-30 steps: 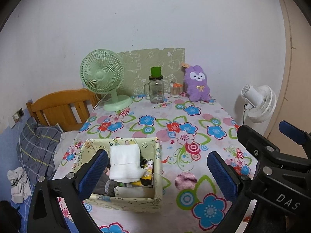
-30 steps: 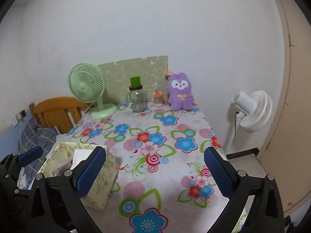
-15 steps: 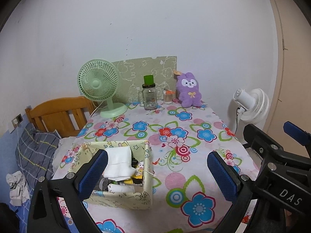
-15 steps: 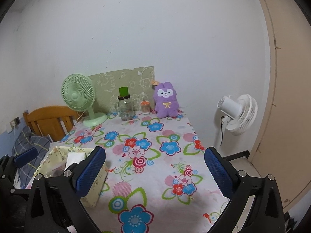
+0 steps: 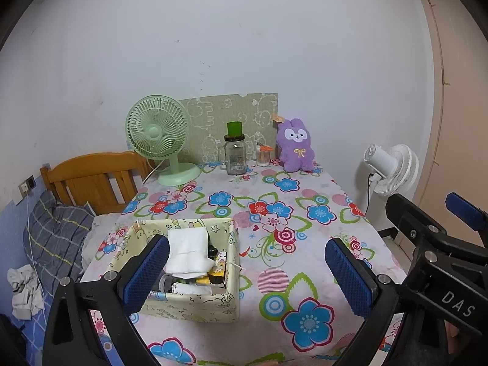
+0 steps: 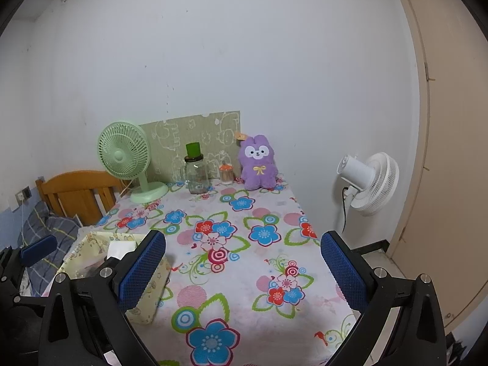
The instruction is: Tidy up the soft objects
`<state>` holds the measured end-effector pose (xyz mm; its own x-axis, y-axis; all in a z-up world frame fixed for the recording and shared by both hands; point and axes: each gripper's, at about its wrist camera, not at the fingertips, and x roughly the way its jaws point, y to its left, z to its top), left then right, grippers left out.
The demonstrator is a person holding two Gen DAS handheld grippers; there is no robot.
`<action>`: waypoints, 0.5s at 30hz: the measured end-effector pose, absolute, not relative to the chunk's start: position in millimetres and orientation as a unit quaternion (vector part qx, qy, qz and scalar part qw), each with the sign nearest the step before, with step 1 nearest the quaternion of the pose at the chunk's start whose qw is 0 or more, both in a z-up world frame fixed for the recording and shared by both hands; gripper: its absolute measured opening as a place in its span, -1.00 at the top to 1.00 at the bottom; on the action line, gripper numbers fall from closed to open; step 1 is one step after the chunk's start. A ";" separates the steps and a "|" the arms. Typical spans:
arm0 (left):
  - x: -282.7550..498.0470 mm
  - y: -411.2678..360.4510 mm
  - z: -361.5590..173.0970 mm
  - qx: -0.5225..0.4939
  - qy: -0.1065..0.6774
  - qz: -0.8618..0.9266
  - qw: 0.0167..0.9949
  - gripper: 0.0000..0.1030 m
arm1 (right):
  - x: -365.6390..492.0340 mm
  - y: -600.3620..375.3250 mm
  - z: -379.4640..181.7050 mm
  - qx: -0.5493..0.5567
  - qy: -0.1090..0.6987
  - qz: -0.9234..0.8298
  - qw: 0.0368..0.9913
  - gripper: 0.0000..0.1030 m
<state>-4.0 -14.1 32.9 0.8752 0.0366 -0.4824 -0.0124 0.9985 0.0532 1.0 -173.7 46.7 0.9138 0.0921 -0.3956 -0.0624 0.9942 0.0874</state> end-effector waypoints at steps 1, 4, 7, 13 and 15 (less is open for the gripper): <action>-5.0 -13.4 33.2 0.023 0.249 0.013 0.968 -0.99 | 0.6 -173.1 47.0 0.036 0.204 0.040 0.977 -1.00; -6.1 -10.0 32.7 0.020 0.249 0.017 0.968 -0.99 | -0.5 -170.8 47.9 0.031 0.203 0.041 0.978 -1.00; -8.1 -6.2 31.4 0.015 0.248 0.023 0.968 -0.99 | -2.9 -168.1 48.3 0.025 0.198 0.041 0.979 -1.00; -10.1 -2.1 31.1 0.012 0.246 0.026 0.969 -0.99 | -3.5 -162.9 48.9 0.018 0.196 0.043 0.979 -1.00; -9.6 -0.8 30.7 0.010 0.245 0.027 0.969 -0.99 | -3.2 -162.9 48.8 0.019 0.197 0.043 0.979 -1.00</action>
<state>-9.6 -0.8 30.7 0.8782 0.0567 -0.4749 -0.0470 0.9984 0.0322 -3.2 -162.9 48.8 0.9183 0.0927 -0.3848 -0.0776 0.9955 0.0546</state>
